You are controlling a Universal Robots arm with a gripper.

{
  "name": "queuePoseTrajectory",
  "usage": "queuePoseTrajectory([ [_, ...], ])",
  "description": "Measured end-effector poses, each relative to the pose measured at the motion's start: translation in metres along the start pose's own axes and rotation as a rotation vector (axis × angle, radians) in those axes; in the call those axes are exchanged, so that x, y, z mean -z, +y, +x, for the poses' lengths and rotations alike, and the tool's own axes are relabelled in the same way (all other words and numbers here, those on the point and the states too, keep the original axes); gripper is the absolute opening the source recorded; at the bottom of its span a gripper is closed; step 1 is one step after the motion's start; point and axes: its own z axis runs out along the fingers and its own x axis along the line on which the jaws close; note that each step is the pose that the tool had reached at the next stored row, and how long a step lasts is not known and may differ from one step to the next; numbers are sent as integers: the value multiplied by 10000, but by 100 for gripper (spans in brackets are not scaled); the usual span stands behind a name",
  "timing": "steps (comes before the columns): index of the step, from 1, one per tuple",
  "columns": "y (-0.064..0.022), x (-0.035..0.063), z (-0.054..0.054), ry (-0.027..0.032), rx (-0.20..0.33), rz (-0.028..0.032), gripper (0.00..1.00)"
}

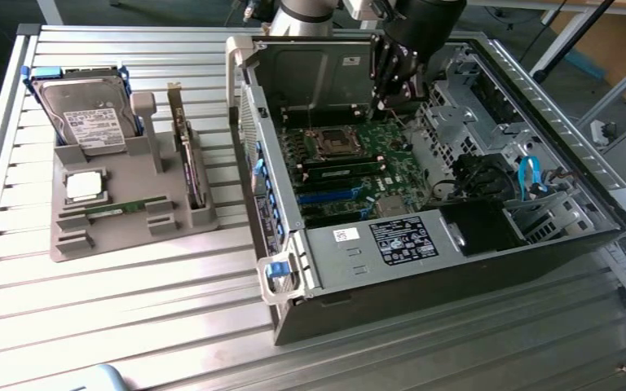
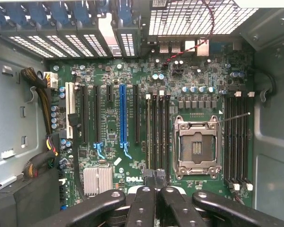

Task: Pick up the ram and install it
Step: 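Press down the ram until it locks into place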

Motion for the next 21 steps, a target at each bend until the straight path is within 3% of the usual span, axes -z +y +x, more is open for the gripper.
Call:
queuePoseTrajectory([
  [5,0,0,0,-1,-346,-2,10],
  [21,0,0,0,-6,-2929,-11,10],
])
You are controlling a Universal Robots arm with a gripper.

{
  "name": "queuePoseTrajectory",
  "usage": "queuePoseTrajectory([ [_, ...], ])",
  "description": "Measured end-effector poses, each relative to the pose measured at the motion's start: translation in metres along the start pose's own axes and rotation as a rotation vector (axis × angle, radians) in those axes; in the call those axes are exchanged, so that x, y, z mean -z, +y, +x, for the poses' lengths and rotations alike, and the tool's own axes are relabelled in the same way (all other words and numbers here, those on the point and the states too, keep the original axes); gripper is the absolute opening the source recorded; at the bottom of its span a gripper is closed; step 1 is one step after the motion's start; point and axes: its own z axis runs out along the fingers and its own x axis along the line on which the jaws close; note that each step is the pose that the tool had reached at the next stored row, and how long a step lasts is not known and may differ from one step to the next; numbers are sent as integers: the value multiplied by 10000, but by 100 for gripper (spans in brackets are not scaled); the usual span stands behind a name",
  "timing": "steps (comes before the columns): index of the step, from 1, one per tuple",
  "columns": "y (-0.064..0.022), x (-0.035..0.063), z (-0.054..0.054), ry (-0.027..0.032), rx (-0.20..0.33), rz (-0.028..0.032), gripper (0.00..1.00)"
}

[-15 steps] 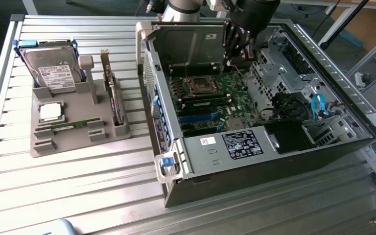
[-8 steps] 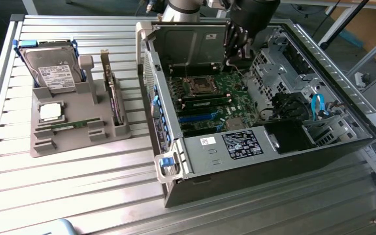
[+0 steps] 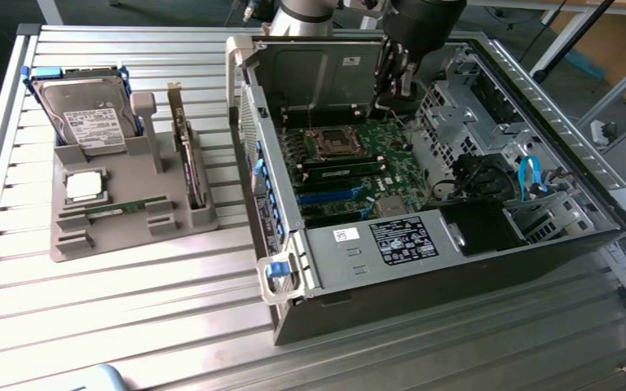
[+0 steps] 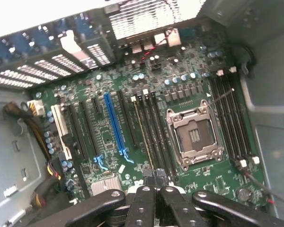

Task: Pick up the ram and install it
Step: 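Press down the ram until it locks into place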

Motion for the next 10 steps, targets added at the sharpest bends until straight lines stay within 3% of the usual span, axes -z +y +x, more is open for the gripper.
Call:
queuePoseTrajectory([
  [10,0,0,0,-5,-1637,-6,10],
])
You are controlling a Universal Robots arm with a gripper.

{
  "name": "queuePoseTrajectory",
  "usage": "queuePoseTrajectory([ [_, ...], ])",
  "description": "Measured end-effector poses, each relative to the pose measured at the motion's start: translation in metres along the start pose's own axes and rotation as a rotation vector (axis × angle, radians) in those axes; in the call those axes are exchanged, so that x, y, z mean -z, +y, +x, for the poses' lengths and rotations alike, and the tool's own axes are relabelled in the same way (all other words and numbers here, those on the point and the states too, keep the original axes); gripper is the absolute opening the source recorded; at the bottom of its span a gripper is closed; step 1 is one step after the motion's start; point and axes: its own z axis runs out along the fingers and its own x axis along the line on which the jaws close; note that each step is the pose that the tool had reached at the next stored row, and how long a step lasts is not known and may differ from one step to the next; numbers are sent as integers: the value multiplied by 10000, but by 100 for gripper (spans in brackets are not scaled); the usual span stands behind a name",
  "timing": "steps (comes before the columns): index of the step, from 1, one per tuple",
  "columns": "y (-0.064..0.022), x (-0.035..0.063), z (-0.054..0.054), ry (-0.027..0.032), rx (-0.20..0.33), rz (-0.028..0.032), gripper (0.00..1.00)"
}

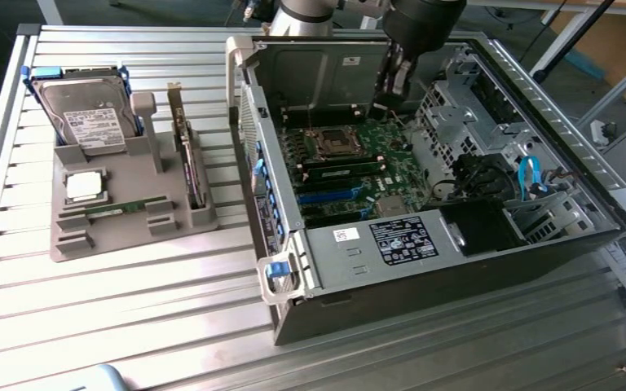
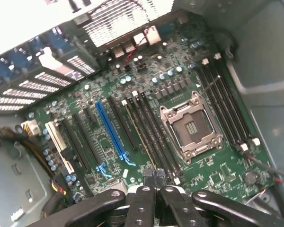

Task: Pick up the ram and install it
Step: 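Press down the ram until it locks into place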

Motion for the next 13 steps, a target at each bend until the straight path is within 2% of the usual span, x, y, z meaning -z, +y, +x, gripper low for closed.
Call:
queuePoseTrajectory([
  [1,0,0,0,-1,-306,-1,10],
  [6,0,0,0,-3,-1192,-4,10],
  [13,0,0,0,-6,-2261,-8,10],
])
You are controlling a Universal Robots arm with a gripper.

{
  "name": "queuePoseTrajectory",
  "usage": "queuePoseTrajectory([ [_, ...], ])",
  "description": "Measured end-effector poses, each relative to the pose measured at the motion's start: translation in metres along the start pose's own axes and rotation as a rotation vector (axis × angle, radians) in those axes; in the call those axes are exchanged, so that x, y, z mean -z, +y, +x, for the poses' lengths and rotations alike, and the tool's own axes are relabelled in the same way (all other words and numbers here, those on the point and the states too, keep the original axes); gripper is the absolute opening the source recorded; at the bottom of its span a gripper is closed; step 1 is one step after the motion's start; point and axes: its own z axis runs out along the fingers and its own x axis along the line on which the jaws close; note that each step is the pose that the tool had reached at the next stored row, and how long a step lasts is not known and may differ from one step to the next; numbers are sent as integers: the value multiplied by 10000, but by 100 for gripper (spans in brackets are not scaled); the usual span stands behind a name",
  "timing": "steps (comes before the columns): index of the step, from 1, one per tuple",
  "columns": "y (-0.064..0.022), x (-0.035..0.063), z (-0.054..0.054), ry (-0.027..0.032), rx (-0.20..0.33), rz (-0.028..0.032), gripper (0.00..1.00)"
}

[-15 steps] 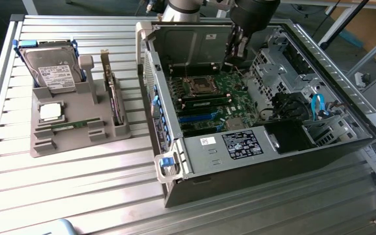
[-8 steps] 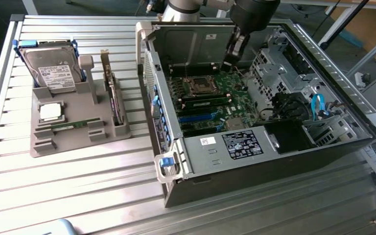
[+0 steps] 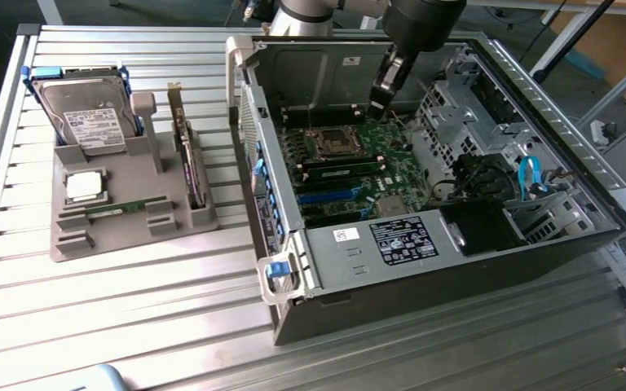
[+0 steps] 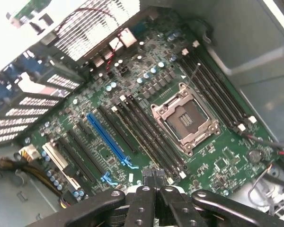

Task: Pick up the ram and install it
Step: 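Press down the ram until it locks into place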

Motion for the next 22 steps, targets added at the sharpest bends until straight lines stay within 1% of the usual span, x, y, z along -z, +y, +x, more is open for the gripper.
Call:
queuePoseTrajectory([
  [7,0,0,0,-3,-1068,-4,10],
  [14,0,0,0,-6,-2293,-8,10],
  [22,0,0,0,-9,-3542,-13,10],
])
